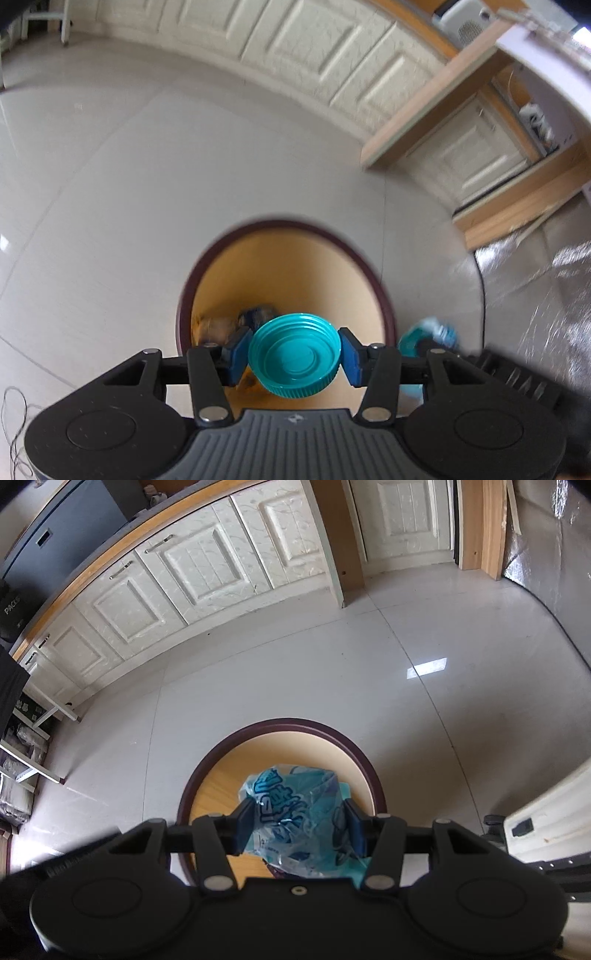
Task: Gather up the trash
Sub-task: 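Open both tools to drop the cap and plastic bag into the wastebasket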
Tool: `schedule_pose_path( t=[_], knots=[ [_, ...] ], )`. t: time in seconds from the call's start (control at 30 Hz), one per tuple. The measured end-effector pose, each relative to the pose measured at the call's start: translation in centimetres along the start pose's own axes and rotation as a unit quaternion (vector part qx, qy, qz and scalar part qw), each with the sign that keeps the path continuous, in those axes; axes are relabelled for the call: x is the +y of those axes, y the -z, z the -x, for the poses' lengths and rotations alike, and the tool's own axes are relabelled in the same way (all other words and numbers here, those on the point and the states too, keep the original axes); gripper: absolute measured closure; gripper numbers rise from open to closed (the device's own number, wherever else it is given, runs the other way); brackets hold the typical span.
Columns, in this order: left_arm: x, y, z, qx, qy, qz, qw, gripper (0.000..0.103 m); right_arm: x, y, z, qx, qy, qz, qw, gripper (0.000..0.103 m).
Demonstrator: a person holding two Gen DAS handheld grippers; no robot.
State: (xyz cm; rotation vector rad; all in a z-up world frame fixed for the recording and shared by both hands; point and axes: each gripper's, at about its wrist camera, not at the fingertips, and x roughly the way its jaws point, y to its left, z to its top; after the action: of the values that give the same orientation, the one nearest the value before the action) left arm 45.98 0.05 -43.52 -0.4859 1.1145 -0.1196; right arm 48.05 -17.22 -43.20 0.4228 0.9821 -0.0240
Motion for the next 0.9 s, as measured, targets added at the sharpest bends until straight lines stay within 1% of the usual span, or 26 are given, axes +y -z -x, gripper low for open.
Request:
schedule_pose_path(
  t=[0.07, 0.13, 0.17, 0.23, 0.37, 0.5, 0.53, 0.6, 0.63, 0.8, 0.9],
  knots=[
    [0.5, 0.6, -1.4, 0.021, -0.009, -0.004, 0.9997, 0.052, -0.6, 0.0, -1.1, 0.007, -0.004, -0.006, 1.0, 0.051],
    [0.9, 1.3, -2.4, 0.037, -0.019, -0.014, 0.9991, 0.052, -1.2, 0.1, -1.9, 0.017, -0.019, -0.02, 0.999, 0.051],
    [1.0, 1.5, -2.7, 0.044, -0.021, -0.018, 0.9987, 0.052, -1.7, 0.1, -2.2, 0.023, -0.026, -0.033, 0.999, 0.051],
    [1.1, 1.8, -3.1, 0.053, -0.019, -0.024, 0.9981, 0.052, -2.1, 0.2, -2.6, 0.031, -0.027, -0.045, 0.998, 0.05],
    [0.7, 1.9, -3.3, 0.052, -0.017, -0.053, 0.9971, 0.052, -2.4, 0.0, -3.1, 0.028, -0.021, -0.043, 0.998, 0.05],
    [0.3, 2.0, -3.6, 0.045, -0.02, -0.074, 0.9961, 0.051, -2.8, -0.3, -3.4, 0.015, -0.039, -0.068, 0.997, 0.05],
    [0.2, 2.0, -3.7, 0.046, -0.021, -0.079, 0.9956, 0.049, -2.9, -0.4, -3.4, 0.011, -0.045, -0.073, 0.996, 0.05],
    [-0.1, 2.0, -3.9, 0.051, -0.027, -0.089, 0.9944, 0.029, -2.8, -0.5, -3.4, 0.004, -0.056, -0.075, 0.996, 0.048],
    [-0.2, 2.0, -3.8, 0.051, -0.031, -0.094, 0.9938, 0.027, -2.7, -0.5, -3.4, 0.001, -0.058, -0.072, 0.996, 0.047],
    [-0.3, 1.8, -3.5, 0.051, -0.039, -0.101, 0.9928, 0.025, -2.2, -0.6, -3.3, -0.011, -0.065, -0.058, 0.996, 0.042],
    [-0.3, 1.9, -3.5, 0.05, -0.042, -0.104, 0.9924, 0.022, -2.0, -0.8, -3.4, -0.011, -0.08, -0.056, 0.995, 0.038]
  ],
)
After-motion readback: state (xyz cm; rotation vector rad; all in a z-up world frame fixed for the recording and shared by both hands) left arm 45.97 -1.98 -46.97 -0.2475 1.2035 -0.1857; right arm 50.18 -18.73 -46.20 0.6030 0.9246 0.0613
